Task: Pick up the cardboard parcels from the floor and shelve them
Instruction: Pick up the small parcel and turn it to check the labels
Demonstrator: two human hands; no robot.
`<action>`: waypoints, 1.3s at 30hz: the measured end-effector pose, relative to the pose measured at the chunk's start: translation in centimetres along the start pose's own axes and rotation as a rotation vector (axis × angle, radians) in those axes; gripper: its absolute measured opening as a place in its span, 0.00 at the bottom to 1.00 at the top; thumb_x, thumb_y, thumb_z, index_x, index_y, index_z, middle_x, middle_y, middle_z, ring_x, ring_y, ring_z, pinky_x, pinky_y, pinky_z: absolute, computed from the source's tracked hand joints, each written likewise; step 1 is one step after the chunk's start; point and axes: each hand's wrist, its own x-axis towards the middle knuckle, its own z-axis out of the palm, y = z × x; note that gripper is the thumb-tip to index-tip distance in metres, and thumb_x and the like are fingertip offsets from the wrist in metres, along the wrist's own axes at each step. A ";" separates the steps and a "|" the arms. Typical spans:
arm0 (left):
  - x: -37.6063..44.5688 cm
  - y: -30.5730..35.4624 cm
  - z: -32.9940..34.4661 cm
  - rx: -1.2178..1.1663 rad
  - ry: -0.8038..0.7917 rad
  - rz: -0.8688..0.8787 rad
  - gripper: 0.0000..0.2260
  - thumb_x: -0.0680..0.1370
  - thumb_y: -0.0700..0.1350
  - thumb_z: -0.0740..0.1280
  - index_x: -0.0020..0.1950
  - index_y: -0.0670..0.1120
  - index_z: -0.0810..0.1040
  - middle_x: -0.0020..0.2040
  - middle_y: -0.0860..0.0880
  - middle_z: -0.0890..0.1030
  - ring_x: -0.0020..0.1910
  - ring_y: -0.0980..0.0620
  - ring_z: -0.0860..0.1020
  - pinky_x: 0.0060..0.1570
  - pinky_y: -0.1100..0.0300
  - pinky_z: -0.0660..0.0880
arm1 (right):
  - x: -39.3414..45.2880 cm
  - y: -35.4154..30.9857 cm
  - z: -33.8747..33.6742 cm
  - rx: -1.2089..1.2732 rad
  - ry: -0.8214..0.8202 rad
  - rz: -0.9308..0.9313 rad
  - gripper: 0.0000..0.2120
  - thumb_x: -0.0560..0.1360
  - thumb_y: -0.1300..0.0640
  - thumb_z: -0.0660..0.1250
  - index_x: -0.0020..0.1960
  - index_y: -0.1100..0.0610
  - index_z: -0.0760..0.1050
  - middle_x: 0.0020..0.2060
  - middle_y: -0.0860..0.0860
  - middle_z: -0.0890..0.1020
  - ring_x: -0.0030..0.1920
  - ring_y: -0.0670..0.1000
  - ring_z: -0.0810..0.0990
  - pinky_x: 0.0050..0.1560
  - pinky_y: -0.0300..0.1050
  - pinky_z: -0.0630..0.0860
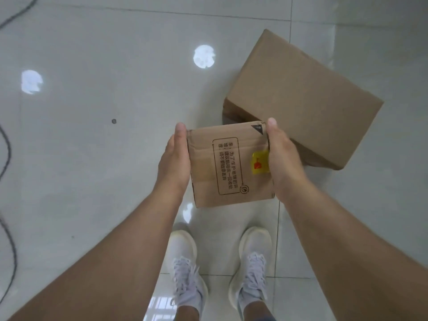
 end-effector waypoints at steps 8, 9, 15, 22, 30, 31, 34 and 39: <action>0.8 -1.8 -0.1 -0.049 -0.046 -0.061 0.43 0.62 0.78 0.45 0.67 0.57 0.73 0.62 0.51 0.80 0.63 0.49 0.77 0.67 0.45 0.70 | 0.0 0.5 0.8 -0.019 -0.042 0.034 0.26 0.76 0.35 0.50 0.62 0.51 0.72 0.60 0.52 0.75 0.59 0.52 0.73 0.56 0.49 0.66; 0.6 -1.9 -0.3 -0.058 -0.028 -0.070 0.44 0.61 0.78 0.45 0.66 0.57 0.74 0.61 0.51 0.80 0.61 0.49 0.77 0.66 0.45 0.70 | -0.3 0.5 0.8 -0.004 -0.044 0.038 0.24 0.75 0.35 0.51 0.58 0.50 0.72 0.59 0.52 0.75 0.57 0.51 0.73 0.55 0.48 0.66; -0.9 -2.4 -1.5 -0.126 0.062 -0.061 0.10 0.77 0.46 0.58 0.47 0.54 0.79 0.46 0.53 0.81 0.44 0.52 0.78 0.50 0.54 0.75 | -1.4 0.9 1.1 0.134 -0.043 0.069 0.04 0.76 0.55 0.60 0.50 0.52 0.70 0.41 0.48 0.76 0.39 0.47 0.74 0.35 0.43 0.70; -1.8 -5.2 -2.3 -0.211 0.135 -0.010 0.15 0.73 0.35 0.60 0.47 0.56 0.72 0.55 0.52 0.81 0.50 0.52 0.79 0.49 0.56 0.76 | -2.2 2.3 2.4 0.190 -0.088 0.058 0.22 0.71 0.68 0.55 0.61 0.53 0.73 0.44 0.44 0.77 0.43 0.46 0.74 0.38 0.41 0.70; -0.8 -7.1 -1.9 -0.183 0.133 -0.084 0.19 0.77 0.45 0.60 0.68 0.50 0.68 0.55 0.54 0.77 0.52 0.55 0.75 0.51 0.60 0.72 | -2.4 4.5 3.7 0.176 -0.093 0.110 0.15 0.77 0.55 0.59 0.62 0.56 0.74 0.41 0.41 0.77 0.40 0.38 0.74 0.36 0.33 0.70; -0.5 -7.3 -1.9 -0.169 0.117 -0.091 0.22 0.76 0.48 0.60 0.71 0.49 0.67 0.59 0.53 0.76 0.56 0.54 0.75 0.57 0.58 0.71 | -2.4 4.7 3.7 0.164 -0.098 0.111 0.16 0.78 0.54 0.59 0.64 0.55 0.72 0.42 0.40 0.76 0.40 0.37 0.73 0.36 0.32 0.67; -0.2 -7.8 -2.0 -0.138 0.102 -0.095 0.28 0.75 0.57 0.58 0.72 0.46 0.68 0.68 0.54 0.73 0.66 0.54 0.72 0.69 0.50 0.67 | -2.1 5.3 3.7 0.131 -0.098 0.093 0.20 0.79 0.53 0.58 0.70 0.54 0.68 0.50 0.42 0.73 0.39 0.33 0.68 0.35 0.29 0.64; -0.2 -7.6 -1.9 -0.218 0.104 -0.097 0.20 0.82 0.57 0.48 0.62 0.52 0.74 0.41 0.63 0.67 0.53 0.57 0.68 0.58 0.57 0.62 | -1.5 5.6 3.9 0.113 -0.100 0.097 0.21 0.79 0.53 0.58 0.71 0.53 0.67 0.54 0.43 0.74 0.38 0.33 0.67 0.31 0.26 0.64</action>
